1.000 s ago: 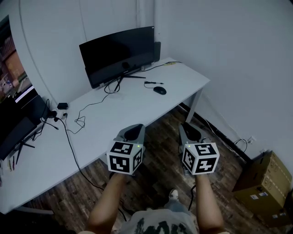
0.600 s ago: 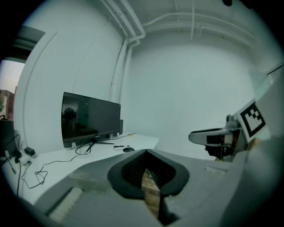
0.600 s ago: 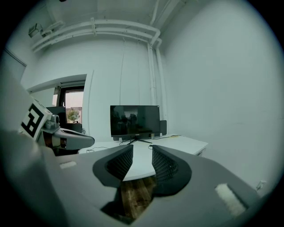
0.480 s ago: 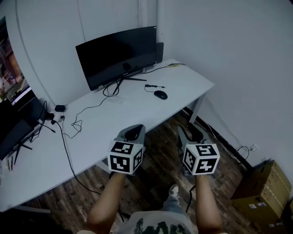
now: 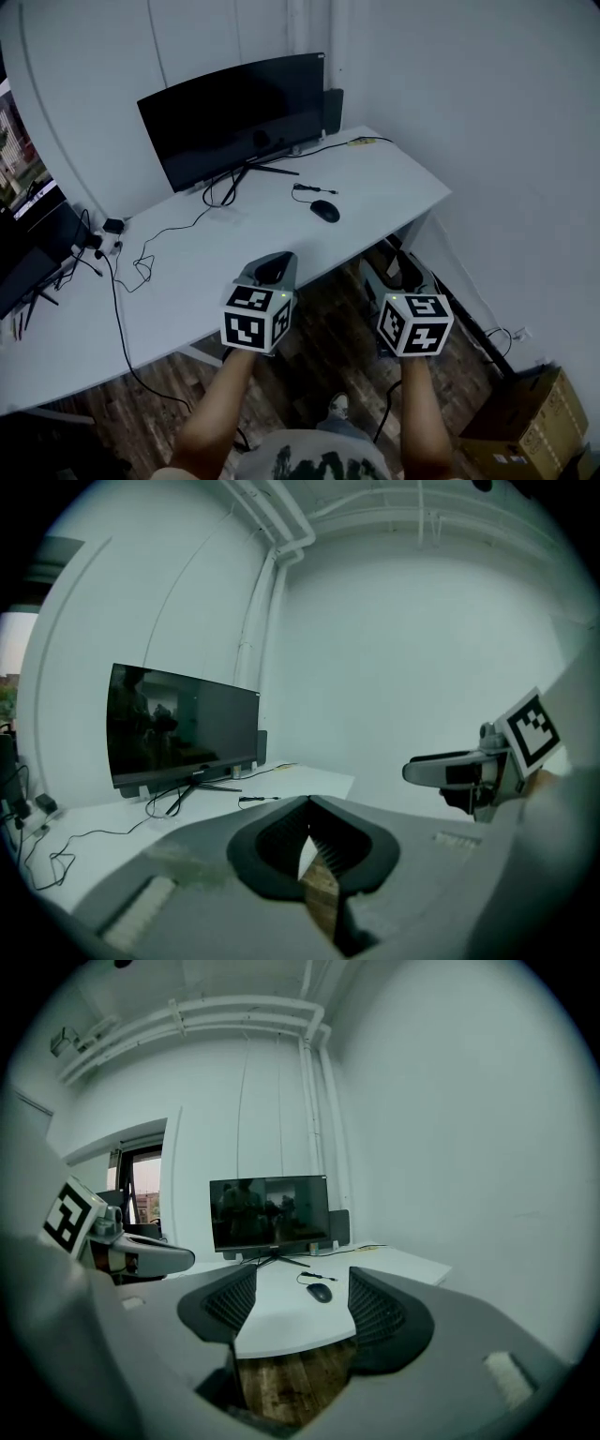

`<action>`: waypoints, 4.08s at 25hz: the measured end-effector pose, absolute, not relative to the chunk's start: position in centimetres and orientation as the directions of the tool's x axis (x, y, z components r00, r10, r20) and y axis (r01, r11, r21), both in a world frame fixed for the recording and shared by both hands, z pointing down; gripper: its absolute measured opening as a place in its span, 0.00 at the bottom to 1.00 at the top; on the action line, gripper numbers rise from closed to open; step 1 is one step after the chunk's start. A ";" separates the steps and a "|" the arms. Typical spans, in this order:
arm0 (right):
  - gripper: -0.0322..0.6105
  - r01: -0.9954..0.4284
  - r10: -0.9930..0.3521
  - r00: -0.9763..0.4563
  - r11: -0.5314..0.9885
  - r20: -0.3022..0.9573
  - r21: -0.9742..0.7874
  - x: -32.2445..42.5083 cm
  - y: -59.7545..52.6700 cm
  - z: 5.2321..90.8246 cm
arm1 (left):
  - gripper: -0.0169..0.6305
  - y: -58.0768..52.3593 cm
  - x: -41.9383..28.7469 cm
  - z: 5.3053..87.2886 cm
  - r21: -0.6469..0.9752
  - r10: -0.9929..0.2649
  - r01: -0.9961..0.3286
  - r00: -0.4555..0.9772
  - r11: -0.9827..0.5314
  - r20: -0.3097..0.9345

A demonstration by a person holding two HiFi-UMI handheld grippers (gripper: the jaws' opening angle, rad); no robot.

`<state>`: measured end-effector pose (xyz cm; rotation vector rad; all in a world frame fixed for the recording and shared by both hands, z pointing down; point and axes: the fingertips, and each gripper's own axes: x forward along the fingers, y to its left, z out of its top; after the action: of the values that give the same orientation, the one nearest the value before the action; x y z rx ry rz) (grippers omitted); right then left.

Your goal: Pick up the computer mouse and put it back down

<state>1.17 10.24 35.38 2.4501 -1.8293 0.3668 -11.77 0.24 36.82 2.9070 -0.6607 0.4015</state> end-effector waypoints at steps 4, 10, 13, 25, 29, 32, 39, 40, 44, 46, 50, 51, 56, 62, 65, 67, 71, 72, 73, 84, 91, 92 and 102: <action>0.55 -0.958 -0.943 0.239 -0.268 0.231 -0.103 5.3 8.3 35.5 | 0.03 -1.6 -8.2 36.9 0.063 -0.438 -0.475 0.848 -0.878 0.298; 0.58 -0.968 -0.953 0.184 -0.218 0.239 -0.123 10.0 5.6 35.9 | 0.03 -3.4 -3.8 36.9 0.044 -0.478 -0.514 0.823 -0.857 0.308; 0.58 -0.974 -0.959 0.151 -0.185 0.240 -0.128 11.6 4.2 36.0 | 0.03 -4.3 -2.6 37.0 0.036 -0.502 -0.539 0.805 -0.841 0.316; 0.58 -0.986 -0.969 0.051 -0.087 0.243 -0.140 13.8 -0.2 36.9 | 0.03 -7.3 -1.4 37.6 0.021 -0.575 -0.615 0.748 -0.788 0.333; 0.59 -0.988 -0.967 0.021 -0.058 0.255 -0.140 13.7 -2.3 37.5 | 0.03 -9.1 -1.5 38.2 0.026 -0.591 -0.635 0.732 -0.772 0.338; 0.59 -0.990 -0.964 0.003 -0.040 0.265 -0.136 13.8 -4.5 38.0 | 0.03 -10.9 -1.5 38.8 0.034 -0.597 -0.645 0.725 -0.763 0.343; 0.59 -0.993 -0.957 -0.039 0.004 0.288 -0.122 13.8 -11.2 38.5 | 0.03 -17.2 -1.5 39.6 0.063 -0.619 -0.674 0.707 -0.736 0.342; 0.59 -0.993 -0.955 -0.044 0.009 0.292 -0.120 13.8 -12.3 38.6 | 0.03 -18.2 -1.6 39.7 0.068 -0.623 -0.680 0.704 -0.730 0.342; 0.59 -0.994 -0.949 -0.058 0.027 0.308 -0.104 13.8 -16.3 38.4 | 0.03 -22.0 -1.6 39.8 0.086 -0.631 -0.691 0.697 -0.717 0.340; 0.59 -0.995 -0.948 -0.065 0.037 0.313 -0.097 13.6 -18.2 38.2 | 0.03 -23.7 -1.5 39.8 0.090 -0.634 -0.693 0.697 -0.715 0.336; 0.59 -0.994 -0.940 -0.090 0.065 0.328 -0.086 13.2 -21.0 38.4 | 0.03 -26.2 -1.6 39.9 0.101 -0.643 -0.702 0.692 -0.705 0.329; 0.59 -0.994 -0.938 -0.097 0.072 0.334 -0.087 13.1 -21.4 38.6 | 0.03 -26.6 -1.6 39.9 0.103 -0.644 -0.704 0.690 -0.702 0.329; 0.59 -0.988 -0.918 -0.143 0.113 0.369 -0.100 13.0 -23.2 40.0 | 0.03 -27.8 -1.6 40.3 0.101 -0.662 -0.725 0.669 -0.682 0.338; 0.59 -0.977 -0.893 -0.211 0.178 0.399 -0.118 13.5 -24.8 41.8 | 0.03 -28.4 -1.4 41.1 0.102 -0.705 -0.774 0.615 -0.624 0.355; 0.59 -0.970 -0.872 -0.244 0.211 0.424 -0.123 14.0 -25.1 42.9 | 0.03 -28.3 -0.8 41.3 0.108 -0.723 -0.795 0.591 -0.597 0.358; 0.59 -0.965 -0.859 -0.260 0.229 0.441 -0.124 14.4 -25.4 43.7 | 0.03 -28.3 -0.5 41.5 0.110 -0.734 -0.807 0.577 -0.580 0.360; 0.59 -0.958 -0.820 -0.287 0.258 0.495 -0.127 14.5 -25.5 46.5 | 0.03 -28.1 -0.4 42.3 0.117 -0.746 -0.825 0.553 -0.553 0.371; 0.59 -0.956 -0.809 -0.291 0.262 0.510 -0.130 14.4 -25.5 47.4 | 0.03 -28.0 -0.3 42.5 0.119 -0.747 -0.828 0.548 -0.548 0.376; 0.59 -0.955 -0.798 -0.294 0.265 0.525 -0.132 14.4 -25.5 48.3 | 0.03 -27.9 -0.2 42.7 0.119 -0.748 -0.831 0.544 -0.544 0.380; 0.59 -0.954 -0.708 -0.294 0.261 0.642 -0.149 13.9 -25.1 56.5 | 0.03 -27.1 -0.6 44.9 0.111 -0.745 -0.844 0.518 -0.524 0.422; 0.62 -0.963 -0.681 -0.260 0.237 0.685 -0.130 13.8 -25.2 60.3 | 0.03 -26.9 -0.7 45.8 0.113 -0.734 -0.842 0.518 -0.527 0.439; 0.62 -0.964 -0.677 -0.254 0.232 0.690 -0.128 13.8 -25.1 60.7 | 0.03 -26.9 -0.8 45.9 0.112 -0.733 -0.842 0.518 -0.528 0.442; 0.62 -0.972 -0.636 -0.222 0.206 0.739 -0.115 13.7 -25.0 63.2 | 0.03 -27.2 -1.3 46.7 0.110 -0.726 -0.843 0.514 -0.527 0.457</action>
<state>13.72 -25.03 63.16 1.4882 -1.9356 0.7946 -1.27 -27.21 46.67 2.4409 -1.3094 0.5155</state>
